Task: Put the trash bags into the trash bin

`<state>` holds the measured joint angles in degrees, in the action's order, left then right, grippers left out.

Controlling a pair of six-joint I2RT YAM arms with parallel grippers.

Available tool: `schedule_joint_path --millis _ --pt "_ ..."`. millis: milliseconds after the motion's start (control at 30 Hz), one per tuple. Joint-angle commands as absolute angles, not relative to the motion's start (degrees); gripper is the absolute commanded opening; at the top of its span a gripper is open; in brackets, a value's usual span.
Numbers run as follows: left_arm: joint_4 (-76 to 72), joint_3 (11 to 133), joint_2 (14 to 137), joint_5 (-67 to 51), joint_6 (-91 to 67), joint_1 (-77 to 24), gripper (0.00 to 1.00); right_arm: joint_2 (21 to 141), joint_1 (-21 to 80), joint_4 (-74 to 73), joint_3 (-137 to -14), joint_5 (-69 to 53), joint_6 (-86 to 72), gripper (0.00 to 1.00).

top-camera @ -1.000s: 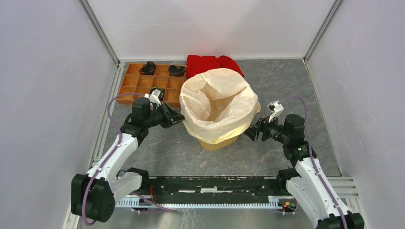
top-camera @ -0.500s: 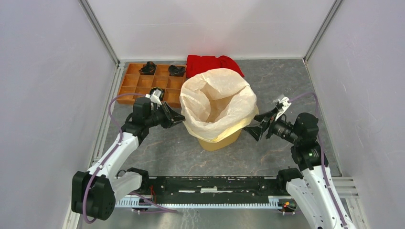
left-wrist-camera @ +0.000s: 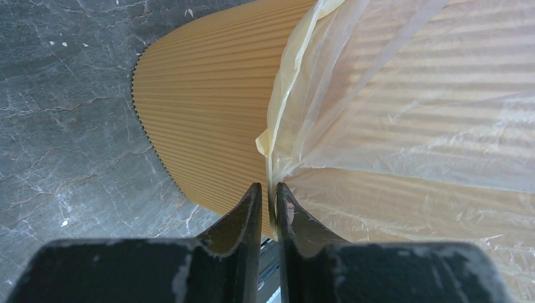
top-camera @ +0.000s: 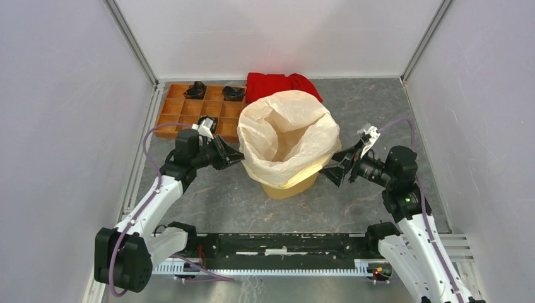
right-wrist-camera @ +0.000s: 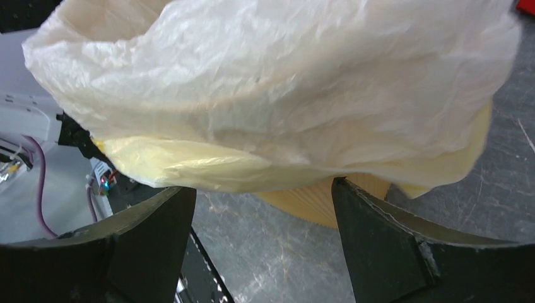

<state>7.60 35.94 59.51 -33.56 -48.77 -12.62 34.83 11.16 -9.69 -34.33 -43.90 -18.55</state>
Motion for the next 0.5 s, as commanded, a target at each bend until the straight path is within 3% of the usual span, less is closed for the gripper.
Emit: schedule_joint_path --millis 0,167,467 --pt "6.77 37.33 60.2 -34.67 -45.49 -12.84 0.21 32.28 11.4 -19.47 -37.5 -46.71 -10.63 0.86" --pt "6.84 37.53 61.41 -34.98 -44.96 -12.83 0.21 29.85 11.39 -15.05 -37.73 -49.91 -13.82 0.89" --pt "6.8 37.17 60.18 -34.6 -45.42 -12.83 0.21 32.4 11.52 -5.52 -36.73 -40.04 -24.0 0.89"
